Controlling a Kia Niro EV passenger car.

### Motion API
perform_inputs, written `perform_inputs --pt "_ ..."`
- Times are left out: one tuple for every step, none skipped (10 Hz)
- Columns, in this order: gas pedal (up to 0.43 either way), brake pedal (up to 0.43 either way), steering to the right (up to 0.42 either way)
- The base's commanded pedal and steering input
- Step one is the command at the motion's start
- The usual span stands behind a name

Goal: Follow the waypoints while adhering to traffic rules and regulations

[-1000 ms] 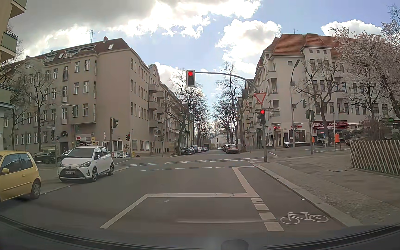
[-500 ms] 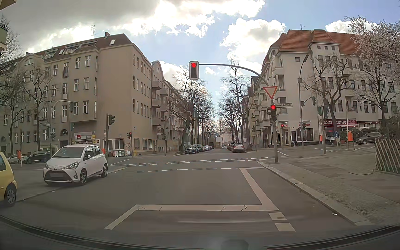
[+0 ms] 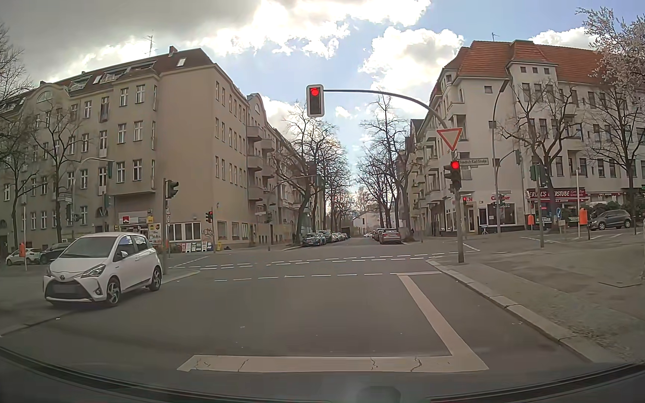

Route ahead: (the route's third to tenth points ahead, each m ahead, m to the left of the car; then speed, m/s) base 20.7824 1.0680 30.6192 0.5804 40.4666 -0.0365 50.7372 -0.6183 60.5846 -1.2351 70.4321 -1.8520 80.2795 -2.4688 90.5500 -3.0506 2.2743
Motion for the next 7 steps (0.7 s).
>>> perform_inputs --pt "0.000 0.256 -0.031" --pt "0.000 0.268 -0.030" --pt "0.000 0.268 -0.026" --pt "0.000 0.268 -0.023" --pt "0.000 0.268 -0.022" --pt "0.000 0.268 -0.015" --pt "0.000 0.268 -0.004"
